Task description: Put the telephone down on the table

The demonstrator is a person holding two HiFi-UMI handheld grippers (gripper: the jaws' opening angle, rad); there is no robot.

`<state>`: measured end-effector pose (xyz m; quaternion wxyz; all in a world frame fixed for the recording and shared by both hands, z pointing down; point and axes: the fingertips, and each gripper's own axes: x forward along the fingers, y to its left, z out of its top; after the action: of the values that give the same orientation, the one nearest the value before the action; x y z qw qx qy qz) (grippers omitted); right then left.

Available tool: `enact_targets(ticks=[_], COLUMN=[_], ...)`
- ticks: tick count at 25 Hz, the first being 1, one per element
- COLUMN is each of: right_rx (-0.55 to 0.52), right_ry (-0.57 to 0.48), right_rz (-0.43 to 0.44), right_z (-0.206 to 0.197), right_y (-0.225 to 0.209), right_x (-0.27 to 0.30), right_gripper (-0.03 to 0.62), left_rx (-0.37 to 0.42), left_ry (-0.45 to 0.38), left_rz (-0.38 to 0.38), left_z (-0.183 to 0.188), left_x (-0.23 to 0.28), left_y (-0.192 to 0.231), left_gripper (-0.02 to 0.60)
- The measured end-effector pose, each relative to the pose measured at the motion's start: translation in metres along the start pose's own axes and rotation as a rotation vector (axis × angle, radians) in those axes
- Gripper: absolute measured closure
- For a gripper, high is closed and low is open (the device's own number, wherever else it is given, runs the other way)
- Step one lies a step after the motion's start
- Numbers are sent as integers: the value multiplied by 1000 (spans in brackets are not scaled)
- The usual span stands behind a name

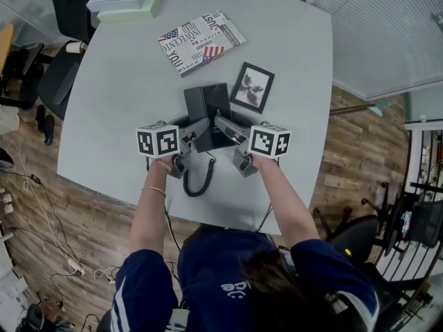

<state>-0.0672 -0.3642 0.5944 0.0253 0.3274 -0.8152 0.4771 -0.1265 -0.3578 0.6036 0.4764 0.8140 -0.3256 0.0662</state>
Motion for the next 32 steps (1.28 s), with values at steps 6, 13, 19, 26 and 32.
enact_targets(ticks=[6,13,19,26,32], right_rx=[-84,-186,-222,-279,-309], right_ry=[-69,-98,-124,-142,-183], right_rz=[-53,-56,-39,-41,-58], right_z=[15,21,17,7,-4], right_y=[9,38,68,90,102], right_x=[-17,-45,-70,-99,-127], right_gripper=[273,273,279,279,278], left_rx=[101,197,203,308,316], left_ry=[-100,-187,-275,-272,-278], left_rz=[222,316,318,269,216], left_z=[10,18,16,-2,-30], left_x=[-17,-41,-65,-81,-91], left_y=[7,-22,-56,-100,-127], left_gripper=[347,337,337,337,337])
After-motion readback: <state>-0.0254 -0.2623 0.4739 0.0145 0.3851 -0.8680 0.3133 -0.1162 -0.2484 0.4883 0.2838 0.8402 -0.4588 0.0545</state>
